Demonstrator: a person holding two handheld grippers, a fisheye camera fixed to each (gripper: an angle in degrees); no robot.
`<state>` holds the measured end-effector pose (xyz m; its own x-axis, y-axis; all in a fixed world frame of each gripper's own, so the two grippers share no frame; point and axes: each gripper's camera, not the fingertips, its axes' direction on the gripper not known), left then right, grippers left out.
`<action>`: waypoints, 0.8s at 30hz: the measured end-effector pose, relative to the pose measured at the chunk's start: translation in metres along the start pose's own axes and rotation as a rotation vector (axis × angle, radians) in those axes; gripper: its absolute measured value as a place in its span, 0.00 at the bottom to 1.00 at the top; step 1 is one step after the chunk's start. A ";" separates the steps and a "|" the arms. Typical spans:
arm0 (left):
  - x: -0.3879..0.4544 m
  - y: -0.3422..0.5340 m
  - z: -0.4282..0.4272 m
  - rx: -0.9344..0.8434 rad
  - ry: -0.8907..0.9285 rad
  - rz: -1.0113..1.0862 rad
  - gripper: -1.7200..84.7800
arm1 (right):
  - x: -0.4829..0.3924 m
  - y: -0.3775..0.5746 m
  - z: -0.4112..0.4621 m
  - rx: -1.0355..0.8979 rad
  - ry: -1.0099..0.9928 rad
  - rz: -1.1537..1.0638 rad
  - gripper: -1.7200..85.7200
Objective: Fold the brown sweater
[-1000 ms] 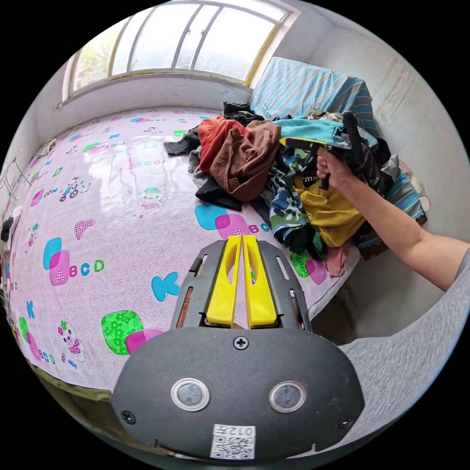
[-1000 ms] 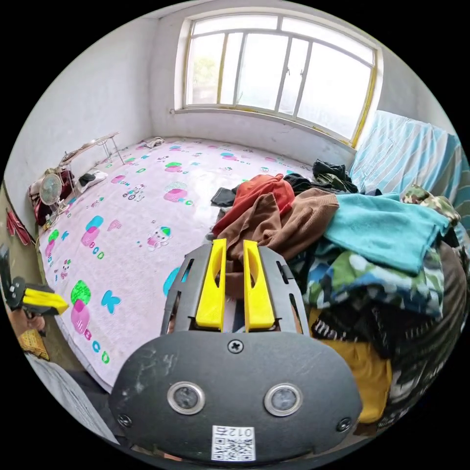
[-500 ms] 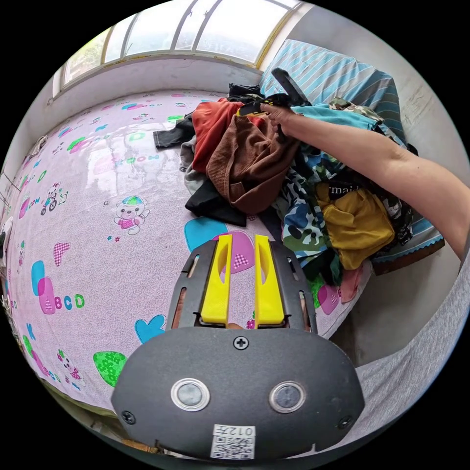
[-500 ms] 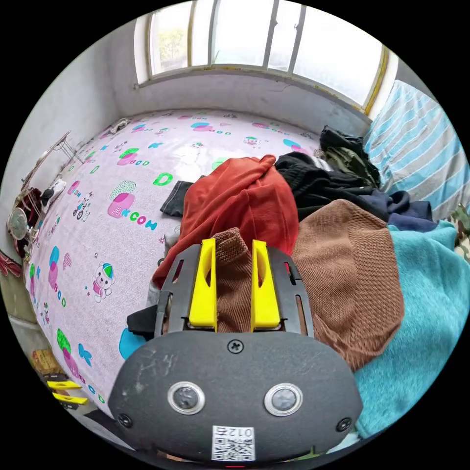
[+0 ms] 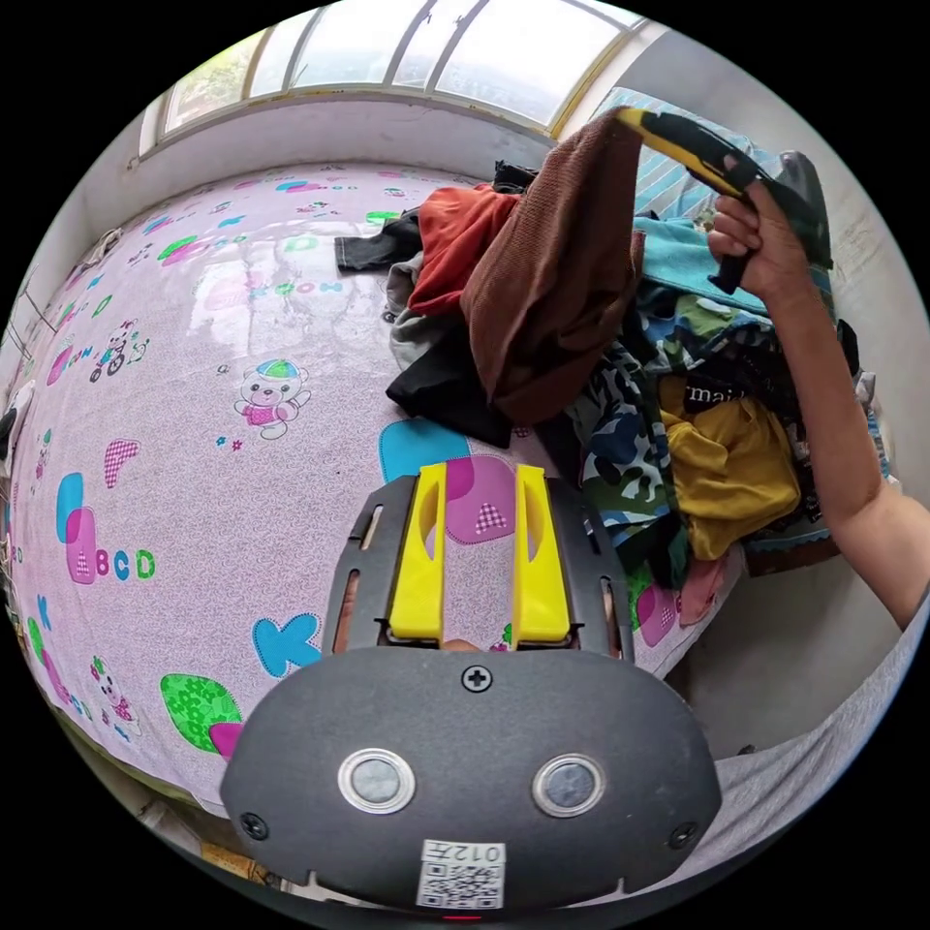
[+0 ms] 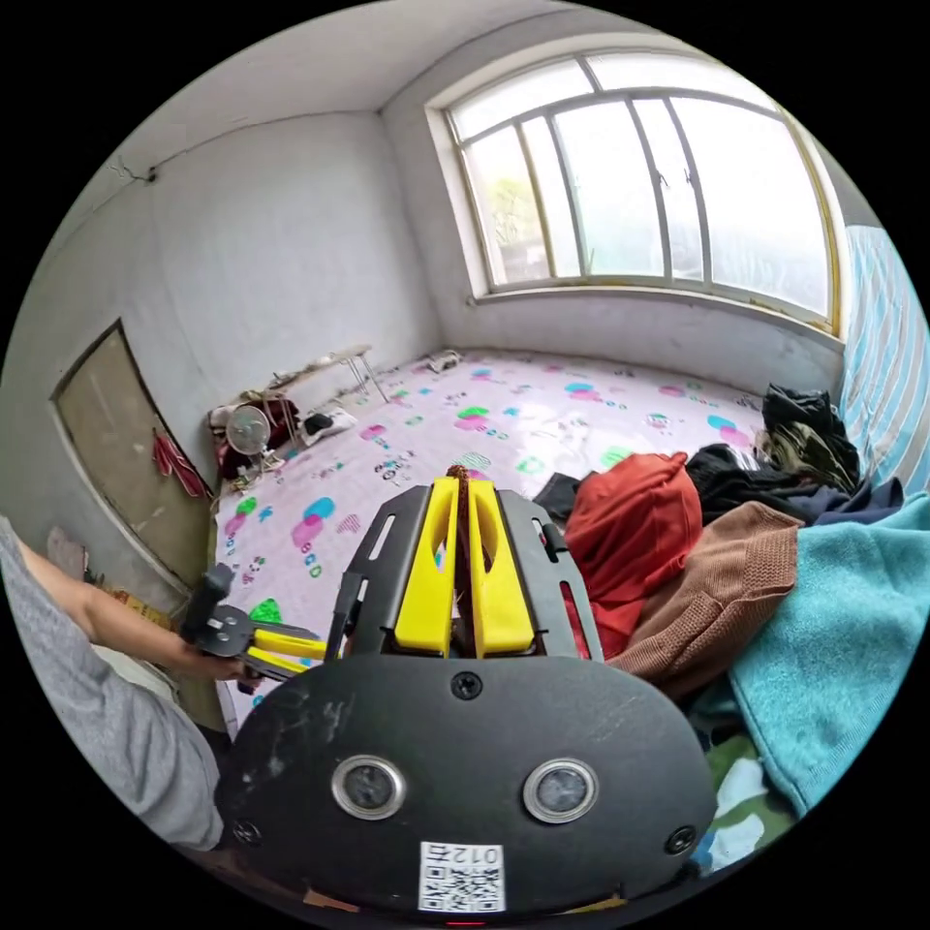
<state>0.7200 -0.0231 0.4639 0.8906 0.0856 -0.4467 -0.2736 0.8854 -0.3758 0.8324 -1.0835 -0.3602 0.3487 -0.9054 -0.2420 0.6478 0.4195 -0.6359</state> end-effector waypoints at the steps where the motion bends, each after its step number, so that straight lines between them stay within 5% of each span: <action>1: 0.000 0.005 -0.005 0.003 0.009 0.000 0.15 | -0.008 0.001 -0.006 0.015 -0.005 -0.007 0.01; 18: -0.018 0.093 -0.137 0.267 -0.018 0.160 0.19 | -0.254 0.031 -0.063 0.240 -0.047 -0.142 0.01; 24: -0.061 0.150 -0.196 0.274 0.153 0.388 0.19 | -0.356 0.053 -0.030 0.257 0.049 -0.125 0.01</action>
<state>0.5539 0.0154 0.2756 0.6730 0.3824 -0.6331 -0.4503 0.8909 0.0595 0.7220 -0.7410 -0.3294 0.2262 -0.9506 -0.2124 0.8361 0.3014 -0.4584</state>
